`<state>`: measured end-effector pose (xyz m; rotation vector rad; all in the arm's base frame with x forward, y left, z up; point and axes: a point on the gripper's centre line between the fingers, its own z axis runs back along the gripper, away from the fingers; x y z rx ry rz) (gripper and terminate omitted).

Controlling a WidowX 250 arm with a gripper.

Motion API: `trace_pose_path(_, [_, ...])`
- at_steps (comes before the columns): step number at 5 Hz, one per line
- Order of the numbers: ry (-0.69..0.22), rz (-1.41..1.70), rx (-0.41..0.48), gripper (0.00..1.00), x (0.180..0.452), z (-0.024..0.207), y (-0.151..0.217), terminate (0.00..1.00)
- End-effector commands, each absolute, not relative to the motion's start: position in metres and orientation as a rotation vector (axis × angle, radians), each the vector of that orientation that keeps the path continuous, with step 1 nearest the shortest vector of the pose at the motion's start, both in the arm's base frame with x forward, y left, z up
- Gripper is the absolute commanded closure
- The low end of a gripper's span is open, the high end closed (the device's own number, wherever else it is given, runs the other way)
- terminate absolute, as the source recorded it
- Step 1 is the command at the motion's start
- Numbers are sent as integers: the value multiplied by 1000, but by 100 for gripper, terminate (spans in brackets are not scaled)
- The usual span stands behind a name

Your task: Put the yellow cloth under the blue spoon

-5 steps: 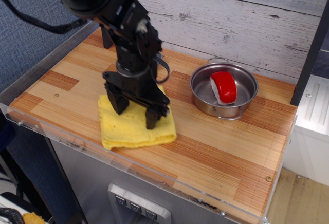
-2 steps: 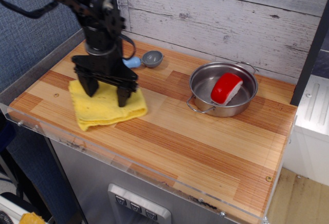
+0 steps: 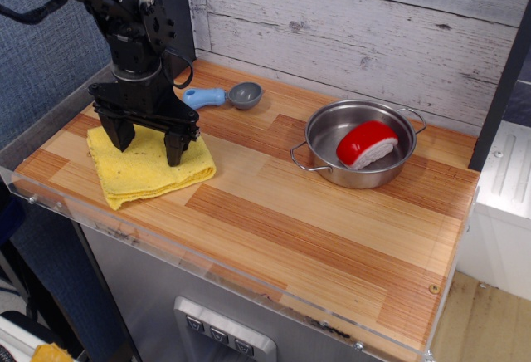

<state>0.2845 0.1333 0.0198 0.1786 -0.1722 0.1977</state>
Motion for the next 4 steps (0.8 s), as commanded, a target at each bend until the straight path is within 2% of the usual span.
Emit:
trace_pose_path(1, [-206, 165, 137, 0, 290, 53, 127, 0])
trace_pose_path(3, [-296, 147, 149, 0, 293, 115, 105, 0])
trace_pose_path(4, [-315, 154, 144, 0, 289, 132, 101, 0])
